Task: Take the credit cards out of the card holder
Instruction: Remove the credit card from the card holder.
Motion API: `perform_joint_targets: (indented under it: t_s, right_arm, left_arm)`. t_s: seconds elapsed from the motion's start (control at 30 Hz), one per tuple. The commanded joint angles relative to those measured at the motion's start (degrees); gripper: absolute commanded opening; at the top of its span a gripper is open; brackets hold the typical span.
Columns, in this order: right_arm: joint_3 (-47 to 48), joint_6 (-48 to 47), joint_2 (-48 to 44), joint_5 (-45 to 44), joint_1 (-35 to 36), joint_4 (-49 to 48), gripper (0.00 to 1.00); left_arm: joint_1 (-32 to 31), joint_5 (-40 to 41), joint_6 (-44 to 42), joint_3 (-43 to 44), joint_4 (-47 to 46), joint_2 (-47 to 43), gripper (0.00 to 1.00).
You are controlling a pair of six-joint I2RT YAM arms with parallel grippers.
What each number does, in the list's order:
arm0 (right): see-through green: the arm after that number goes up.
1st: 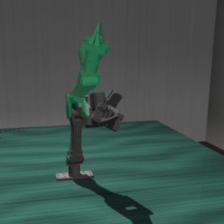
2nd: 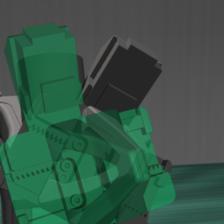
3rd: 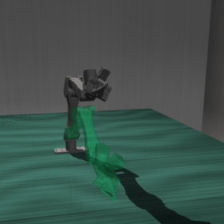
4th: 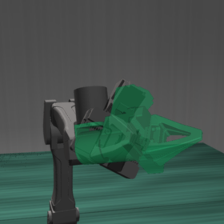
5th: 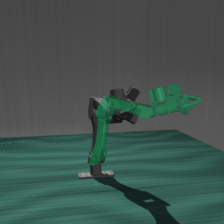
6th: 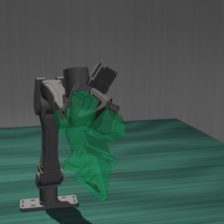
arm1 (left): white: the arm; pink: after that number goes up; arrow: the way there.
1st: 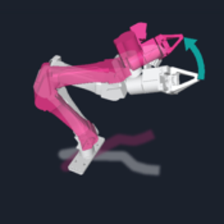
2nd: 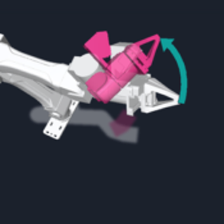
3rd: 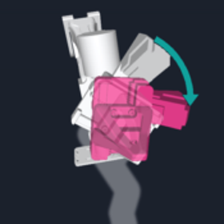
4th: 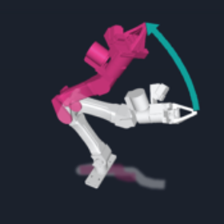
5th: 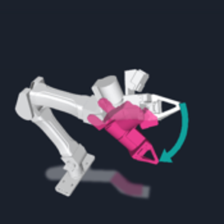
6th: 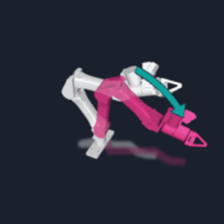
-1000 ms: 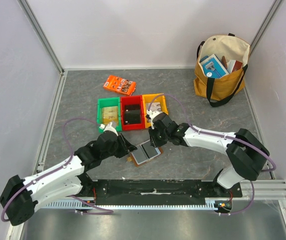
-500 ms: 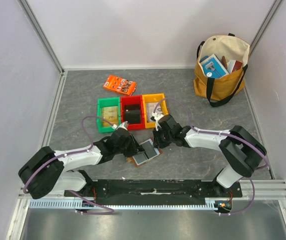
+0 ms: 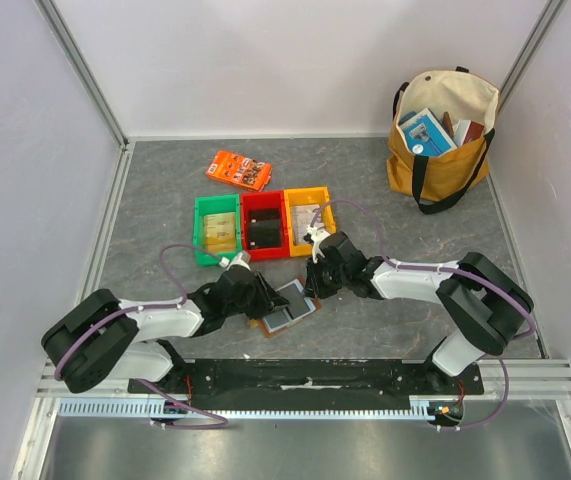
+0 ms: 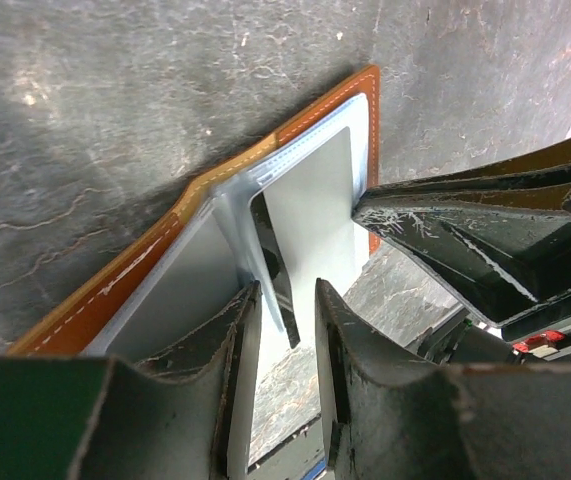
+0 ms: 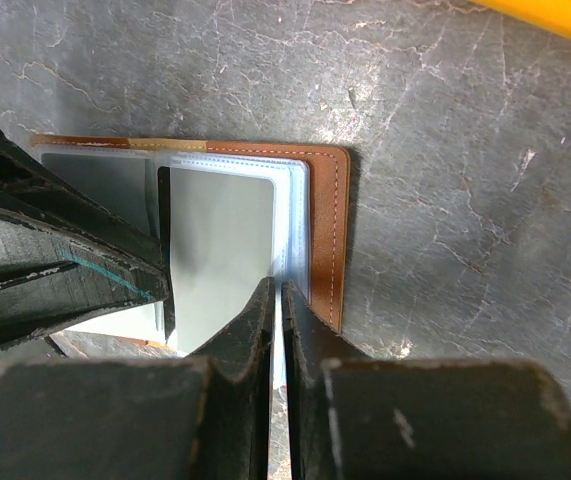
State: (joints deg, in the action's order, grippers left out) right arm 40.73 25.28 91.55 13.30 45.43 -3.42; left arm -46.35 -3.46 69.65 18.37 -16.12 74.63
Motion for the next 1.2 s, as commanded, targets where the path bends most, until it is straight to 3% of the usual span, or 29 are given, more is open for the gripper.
perform_joint_targets:
  t_s: [0.0, 0.4, 0.57, 1.17]
  right_arm:
    - [-2.1, -0.1, 1.0, -0.1, 0.3, 4.3, 0.11]
    - [-2.1, 0.6, 1.4, 0.4, 0.1, 3.9, 0.1]
    - [-2.1, 0.7, 1.4, 0.5, 0.1, 3.9, 0.1]
    - [-1.7, 1.0, 2.1, 1.6, -0.3, 2.5, 0.1]
  left_arm:
    - [0.0, 2.7, 3.1, -2.7, -3.4, 0.6, 0.35]
    - [0.0, 0.9, 4.4, -9.7, -19.6, 3.4, 0.29]
    - [0.0, -0.1, 4.2, -11.4, -26.2, 5.6, 0.2]
    - [0.0, -3.0, 2.0, -12.2, -35.2, 8.2, 0.15]
